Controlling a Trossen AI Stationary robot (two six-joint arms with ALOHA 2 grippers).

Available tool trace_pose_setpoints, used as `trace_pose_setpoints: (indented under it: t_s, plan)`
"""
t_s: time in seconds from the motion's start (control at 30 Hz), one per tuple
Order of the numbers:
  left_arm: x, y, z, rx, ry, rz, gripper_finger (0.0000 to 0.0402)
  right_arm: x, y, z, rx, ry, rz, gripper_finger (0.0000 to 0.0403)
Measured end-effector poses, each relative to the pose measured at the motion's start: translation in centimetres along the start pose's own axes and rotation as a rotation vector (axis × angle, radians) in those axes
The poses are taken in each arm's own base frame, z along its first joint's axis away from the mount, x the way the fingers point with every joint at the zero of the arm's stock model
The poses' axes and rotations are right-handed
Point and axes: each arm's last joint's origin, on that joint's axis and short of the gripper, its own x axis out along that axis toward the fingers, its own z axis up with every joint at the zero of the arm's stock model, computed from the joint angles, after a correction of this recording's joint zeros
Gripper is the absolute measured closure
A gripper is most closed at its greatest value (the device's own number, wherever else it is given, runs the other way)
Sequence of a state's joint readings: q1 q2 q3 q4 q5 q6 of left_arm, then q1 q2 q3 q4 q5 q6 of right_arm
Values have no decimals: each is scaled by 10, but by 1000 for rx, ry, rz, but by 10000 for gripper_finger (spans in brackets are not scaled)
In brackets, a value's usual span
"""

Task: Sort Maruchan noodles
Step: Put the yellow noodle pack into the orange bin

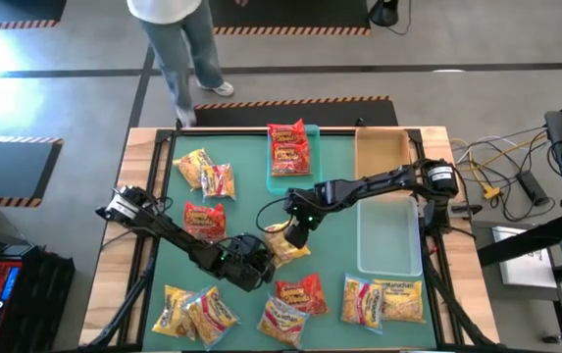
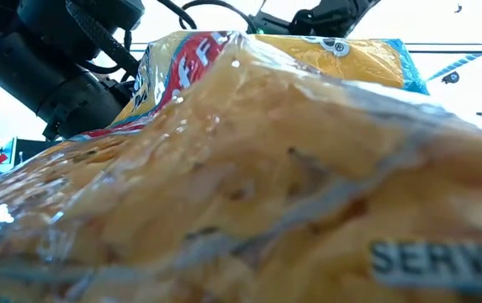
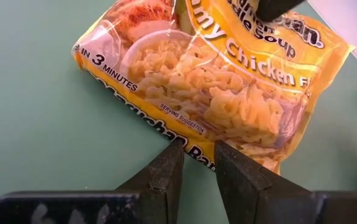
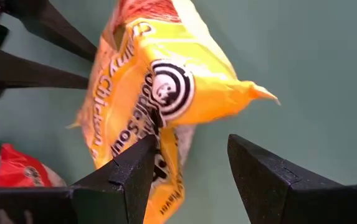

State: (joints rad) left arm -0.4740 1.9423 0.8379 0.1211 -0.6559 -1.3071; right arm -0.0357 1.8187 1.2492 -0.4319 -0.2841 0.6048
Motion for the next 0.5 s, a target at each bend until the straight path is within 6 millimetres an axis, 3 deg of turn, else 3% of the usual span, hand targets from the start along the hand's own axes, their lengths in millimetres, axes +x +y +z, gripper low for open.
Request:
trace_pose_setpoints:
  t_s: [0.27,0.5]
  plan:
    - [0,0,0,-1,0,-1,323,12,-9,-7,17,-48,60,211]
    - [1,0,1,-9,2,0,323,20,-11,-9,35,-117,235,211]
